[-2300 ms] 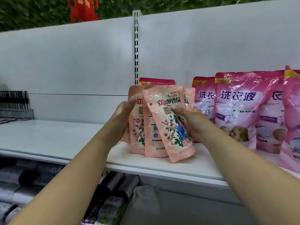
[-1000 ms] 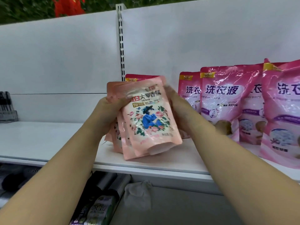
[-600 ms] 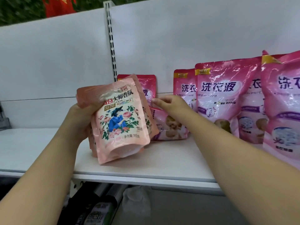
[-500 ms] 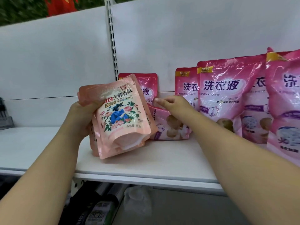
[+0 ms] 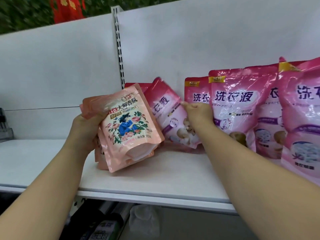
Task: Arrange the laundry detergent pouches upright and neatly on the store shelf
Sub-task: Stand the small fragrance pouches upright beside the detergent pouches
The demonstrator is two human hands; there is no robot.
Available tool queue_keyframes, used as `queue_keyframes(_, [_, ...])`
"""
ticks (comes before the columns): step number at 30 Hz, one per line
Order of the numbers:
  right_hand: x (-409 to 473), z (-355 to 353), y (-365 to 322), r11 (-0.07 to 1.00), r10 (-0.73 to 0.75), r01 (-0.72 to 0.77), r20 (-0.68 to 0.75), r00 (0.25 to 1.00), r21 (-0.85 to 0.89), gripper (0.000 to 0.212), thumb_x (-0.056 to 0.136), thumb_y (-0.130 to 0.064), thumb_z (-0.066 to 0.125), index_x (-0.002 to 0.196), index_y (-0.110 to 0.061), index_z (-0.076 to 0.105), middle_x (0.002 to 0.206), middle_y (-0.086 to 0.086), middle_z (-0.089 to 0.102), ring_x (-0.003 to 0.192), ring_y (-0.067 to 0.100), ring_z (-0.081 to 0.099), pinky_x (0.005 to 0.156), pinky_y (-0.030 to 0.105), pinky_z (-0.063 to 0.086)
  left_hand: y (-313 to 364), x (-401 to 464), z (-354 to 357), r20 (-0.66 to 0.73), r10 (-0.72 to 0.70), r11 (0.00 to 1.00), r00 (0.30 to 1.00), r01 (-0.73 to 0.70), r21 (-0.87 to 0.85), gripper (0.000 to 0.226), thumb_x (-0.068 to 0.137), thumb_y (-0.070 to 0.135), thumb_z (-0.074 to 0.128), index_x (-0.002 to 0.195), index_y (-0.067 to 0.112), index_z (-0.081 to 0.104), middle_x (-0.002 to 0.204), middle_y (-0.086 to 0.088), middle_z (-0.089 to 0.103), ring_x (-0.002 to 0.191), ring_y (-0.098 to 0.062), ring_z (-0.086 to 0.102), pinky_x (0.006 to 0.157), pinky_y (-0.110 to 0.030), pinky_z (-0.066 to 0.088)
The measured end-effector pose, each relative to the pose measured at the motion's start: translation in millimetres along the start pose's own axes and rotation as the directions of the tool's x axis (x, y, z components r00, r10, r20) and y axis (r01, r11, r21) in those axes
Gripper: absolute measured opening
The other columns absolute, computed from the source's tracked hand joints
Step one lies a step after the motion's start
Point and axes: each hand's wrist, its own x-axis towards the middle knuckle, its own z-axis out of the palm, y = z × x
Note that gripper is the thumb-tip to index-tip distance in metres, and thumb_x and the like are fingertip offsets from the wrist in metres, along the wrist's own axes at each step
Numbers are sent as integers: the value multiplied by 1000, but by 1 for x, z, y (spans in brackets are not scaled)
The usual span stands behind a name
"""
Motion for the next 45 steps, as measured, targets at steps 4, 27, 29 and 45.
queue_keyframes(4, [-5,-2,-24,975,-154,187,-249,956,117,45,91,-34,54,50,-19,44,46,-5,38,47,23,49,51,30,38,-1,-1,10,3,29,1000,1000,-29,-6,10,85,17,64,77,15,59,50,7,66,44,-8,63,38,-18,48])
queue_keyframes(27, [2,-33,-36,886,166,36,-390,906,462,38,83,-32,67,51,-21,51,56,-2,50,70,22,55,71,37,49,-10,1,41,134,-41,973,990,8,232,18,82,30,66,91,16,59,68,4,66,55,-10,63,50,-22,47])
queue_keyframes(29, [4,-34,-33,871,177,37,-383,907,490,41,82,-31,69,47,-18,51,55,0,48,67,24,52,66,38,47,-10,-4,41,178,-25,967,984,-22,254,24,80,31,68,97,19,57,77,3,66,63,-11,64,53,-22,47])
queue_keyframes(45, [2,-35,-31,864,218,-15,-347,912,504,26,84,-30,67,63,-18,55,67,10,59,70,28,57,66,39,46,-10,-75,32,15,304,873,953,-285,395,90,64,61,51,143,30,21,149,5,24,126,0,23,101,-25,23])
